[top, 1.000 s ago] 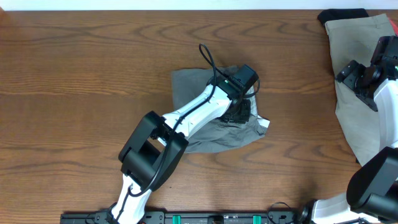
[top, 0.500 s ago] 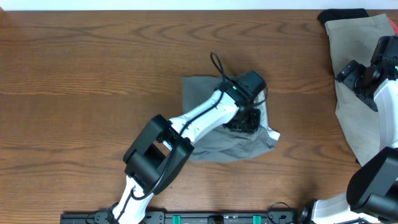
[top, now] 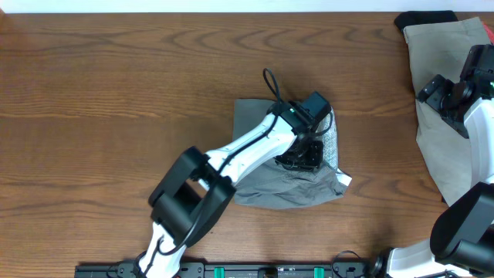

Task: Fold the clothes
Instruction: 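Carry the folded edge right and lower it onto the trousers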

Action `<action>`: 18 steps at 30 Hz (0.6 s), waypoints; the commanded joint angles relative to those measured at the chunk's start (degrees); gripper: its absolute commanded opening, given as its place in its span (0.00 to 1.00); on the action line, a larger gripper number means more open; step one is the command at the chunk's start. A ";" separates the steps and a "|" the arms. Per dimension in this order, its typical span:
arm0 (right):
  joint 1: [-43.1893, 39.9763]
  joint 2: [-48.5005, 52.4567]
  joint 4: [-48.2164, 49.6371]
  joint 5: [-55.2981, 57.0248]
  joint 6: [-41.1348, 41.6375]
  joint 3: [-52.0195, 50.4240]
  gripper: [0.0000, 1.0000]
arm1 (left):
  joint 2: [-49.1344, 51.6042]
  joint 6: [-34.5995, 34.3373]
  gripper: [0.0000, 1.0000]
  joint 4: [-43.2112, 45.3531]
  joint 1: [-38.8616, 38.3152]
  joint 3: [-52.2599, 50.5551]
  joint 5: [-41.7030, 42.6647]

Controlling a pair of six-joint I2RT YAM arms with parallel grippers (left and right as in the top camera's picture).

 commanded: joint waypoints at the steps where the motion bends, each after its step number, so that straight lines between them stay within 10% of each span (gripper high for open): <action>1: -0.26 -0.90 -0.02 0.76 -0.39 0.09 0.99 | -5.70 1.18 0.24 -1.18 0.07 -0.44 -1.38; 18: -0.26 -0.92 -0.02 0.79 -0.39 0.09 0.99 | -1.18 1.18 0.24 -0.17 -0.63 -1.20 3.04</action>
